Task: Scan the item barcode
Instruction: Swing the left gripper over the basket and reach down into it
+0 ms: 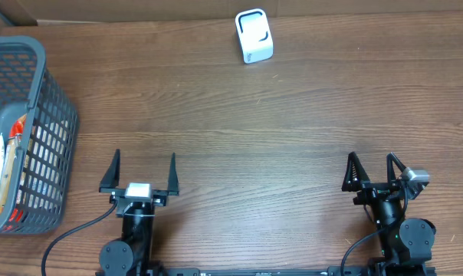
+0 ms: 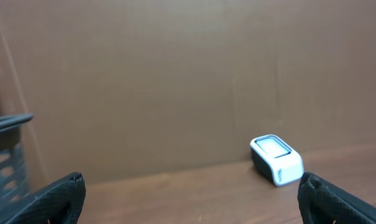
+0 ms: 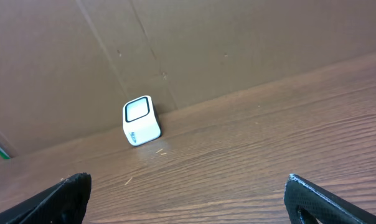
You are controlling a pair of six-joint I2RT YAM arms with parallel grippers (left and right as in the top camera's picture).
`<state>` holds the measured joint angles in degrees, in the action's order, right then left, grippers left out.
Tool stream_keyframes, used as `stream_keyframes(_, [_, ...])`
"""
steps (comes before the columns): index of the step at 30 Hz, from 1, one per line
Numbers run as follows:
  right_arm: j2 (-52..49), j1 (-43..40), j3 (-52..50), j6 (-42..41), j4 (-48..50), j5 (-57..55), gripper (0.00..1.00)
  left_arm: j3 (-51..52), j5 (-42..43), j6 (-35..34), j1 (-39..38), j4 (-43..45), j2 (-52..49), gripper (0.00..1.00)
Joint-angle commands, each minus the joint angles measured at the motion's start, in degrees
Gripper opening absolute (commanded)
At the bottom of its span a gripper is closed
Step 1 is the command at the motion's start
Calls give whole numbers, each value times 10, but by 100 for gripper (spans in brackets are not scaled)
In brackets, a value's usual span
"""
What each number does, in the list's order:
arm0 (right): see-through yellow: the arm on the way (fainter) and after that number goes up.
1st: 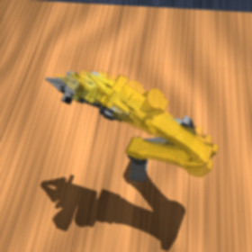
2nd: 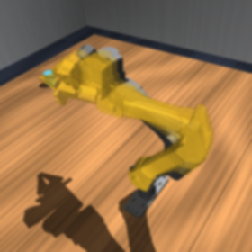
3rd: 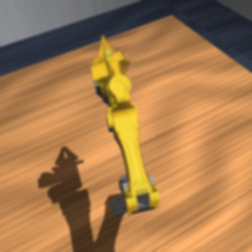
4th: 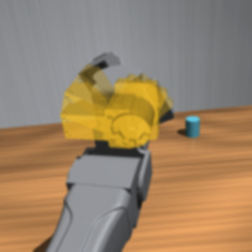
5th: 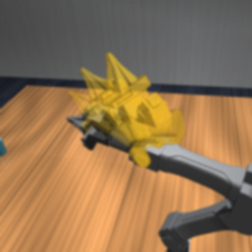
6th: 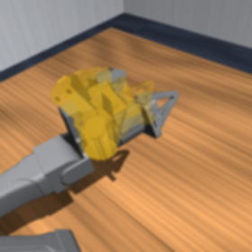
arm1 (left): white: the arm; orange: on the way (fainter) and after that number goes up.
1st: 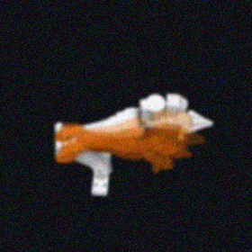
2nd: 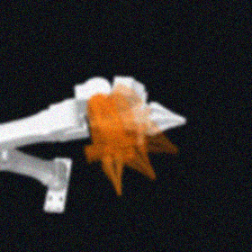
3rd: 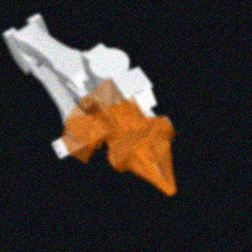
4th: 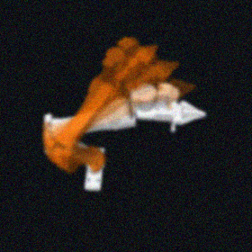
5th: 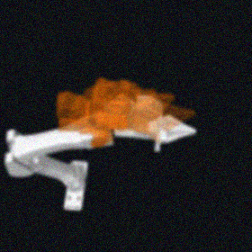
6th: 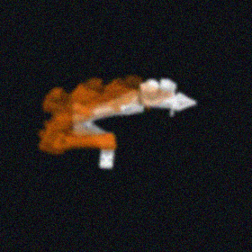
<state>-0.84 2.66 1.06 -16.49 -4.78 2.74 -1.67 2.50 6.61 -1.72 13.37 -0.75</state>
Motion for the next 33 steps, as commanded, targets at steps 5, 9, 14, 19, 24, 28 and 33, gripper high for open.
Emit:
stream_keyframes(5, [7, 3, -6, -2, 2, 1, 100, -252, -43, 50, 22, -184, -137, 100])
stream_keyframes(9, [7, 3, -6, -2, 2, 1, 100, -458, -22, 49, 29, -327, -283, 100])
stream_keyframes(14, [7, 3, -6, -2, 2, 1, 100, -781, 3, 21, 29, -579, -495, 100])
stream_keyframes(19, [7, 3, -6, -2, 2, 1, 100, -1128, 100, 24, 29, -842, -693, 100])
stream_keyframes(24, [7, 3, -6, -2, 2, 1, 100, -1311, 126, 5, 28, -938, -807, 100])
stream_keyframes(28, [7, 3, -6, -2, 2, 1, 100, -1330, 51, -9, 30, -937, -832, 100])
stream_keyframes(33, [7, 3, -6, -2, 2, 1, 100, -1330, -238, -217, 82, -955, -834, 100])
